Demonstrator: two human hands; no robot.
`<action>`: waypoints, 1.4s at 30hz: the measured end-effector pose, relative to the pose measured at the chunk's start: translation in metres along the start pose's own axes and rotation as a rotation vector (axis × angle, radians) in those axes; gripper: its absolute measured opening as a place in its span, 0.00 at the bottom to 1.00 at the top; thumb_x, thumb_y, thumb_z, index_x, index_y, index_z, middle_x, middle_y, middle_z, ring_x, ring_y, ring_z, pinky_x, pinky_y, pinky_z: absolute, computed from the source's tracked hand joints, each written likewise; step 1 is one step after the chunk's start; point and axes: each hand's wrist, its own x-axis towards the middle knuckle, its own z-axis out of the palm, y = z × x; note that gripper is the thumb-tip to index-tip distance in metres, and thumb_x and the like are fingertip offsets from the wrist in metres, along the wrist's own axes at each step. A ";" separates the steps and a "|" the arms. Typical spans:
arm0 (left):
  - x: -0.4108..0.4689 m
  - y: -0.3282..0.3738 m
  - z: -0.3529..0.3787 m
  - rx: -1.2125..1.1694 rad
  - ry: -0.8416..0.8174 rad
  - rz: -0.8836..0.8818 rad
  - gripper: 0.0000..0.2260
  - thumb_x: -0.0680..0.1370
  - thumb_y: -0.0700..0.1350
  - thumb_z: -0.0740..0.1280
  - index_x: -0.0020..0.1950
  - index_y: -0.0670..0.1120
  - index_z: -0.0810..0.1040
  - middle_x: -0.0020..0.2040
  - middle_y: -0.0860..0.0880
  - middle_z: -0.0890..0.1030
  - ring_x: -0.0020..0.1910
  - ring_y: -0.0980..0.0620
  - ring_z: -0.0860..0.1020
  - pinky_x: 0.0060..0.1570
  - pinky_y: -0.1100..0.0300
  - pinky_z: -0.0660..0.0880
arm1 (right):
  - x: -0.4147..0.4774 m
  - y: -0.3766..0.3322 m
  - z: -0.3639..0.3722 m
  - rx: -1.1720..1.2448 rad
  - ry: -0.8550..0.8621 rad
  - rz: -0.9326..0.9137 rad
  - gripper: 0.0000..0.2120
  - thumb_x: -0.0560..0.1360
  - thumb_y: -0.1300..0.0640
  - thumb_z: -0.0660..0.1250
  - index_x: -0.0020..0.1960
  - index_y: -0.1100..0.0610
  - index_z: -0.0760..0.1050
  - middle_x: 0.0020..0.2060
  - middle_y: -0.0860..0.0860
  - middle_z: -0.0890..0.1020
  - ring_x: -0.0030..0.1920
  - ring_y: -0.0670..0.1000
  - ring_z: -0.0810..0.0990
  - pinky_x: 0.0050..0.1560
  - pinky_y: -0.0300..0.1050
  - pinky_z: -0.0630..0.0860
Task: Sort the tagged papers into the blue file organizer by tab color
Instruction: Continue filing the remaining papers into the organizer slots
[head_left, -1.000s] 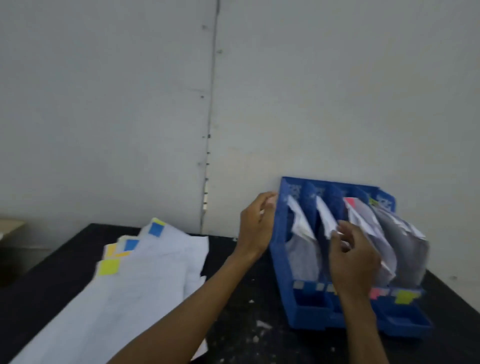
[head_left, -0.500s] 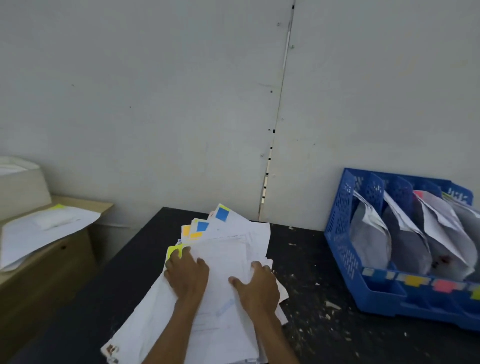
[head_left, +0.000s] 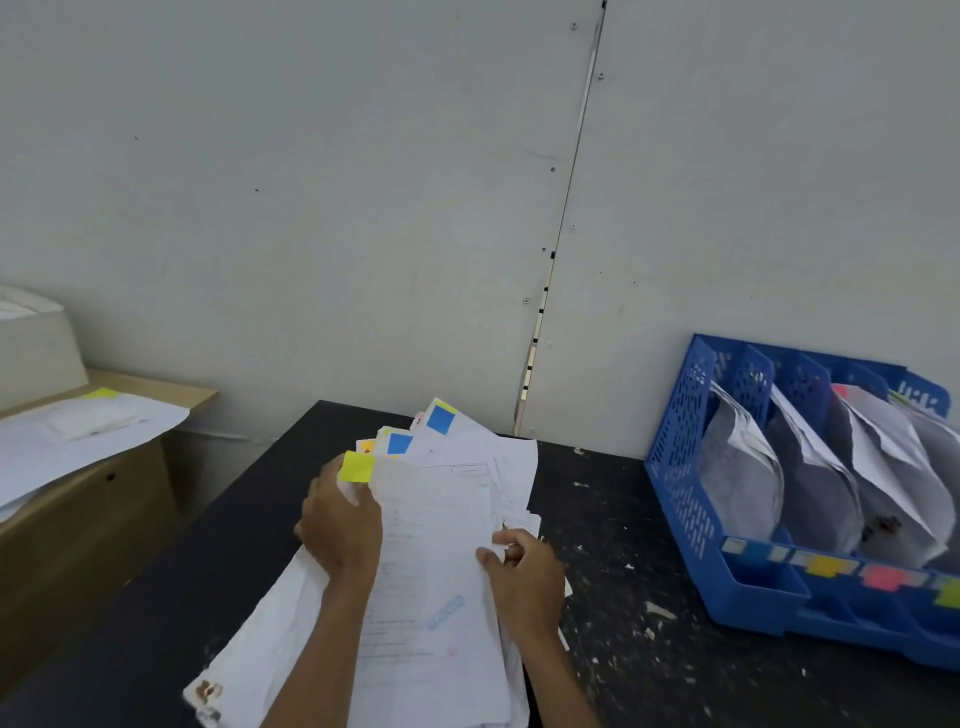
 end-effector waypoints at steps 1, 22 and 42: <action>-0.001 0.000 -0.001 -0.081 0.018 0.042 0.14 0.78 0.43 0.68 0.64 0.45 0.77 0.57 0.41 0.80 0.54 0.39 0.78 0.54 0.48 0.73 | 0.000 0.001 -0.001 0.001 0.000 -0.005 0.09 0.70 0.50 0.75 0.48 0.47 0.80 0.39 0.41 0.80 0.40 0.43 0.79 0.46 0.42 0.79; -0.008 0.062 -0.037 -0.544 -0.357 0.159 0.12 0.75 0.35 0.71 0.53 0.49 0.80 0.47 0.46 0.83 0.47 0.47 0.81 0.43 0.58 0.77 | 0.006 -0.025 -0.045 0.304 0.110 -0.166 0.38 0.61 0.42 0.78 0.68 0.43 0.67 0.62 0.38 0.71 0.61 0.39 0.70 0.57 0.33 0.69; -0.188 0.395 0.104 -1.183 -1.003 0.236 0.14 0.78 0.43 0.69 0.63 0.49 0.77 0.49 0.47 0.82 0.46 0.51 0.79 0.45 0.52 0.75 | 0.051 0.051 -0.422 0.130 0.633 -0.287 0.16 0.66 0.52 0.78 0.27 0.53 0.72 0.21 0.41 0.76 0.22 0.41 0.72 0.22 0.29 0.64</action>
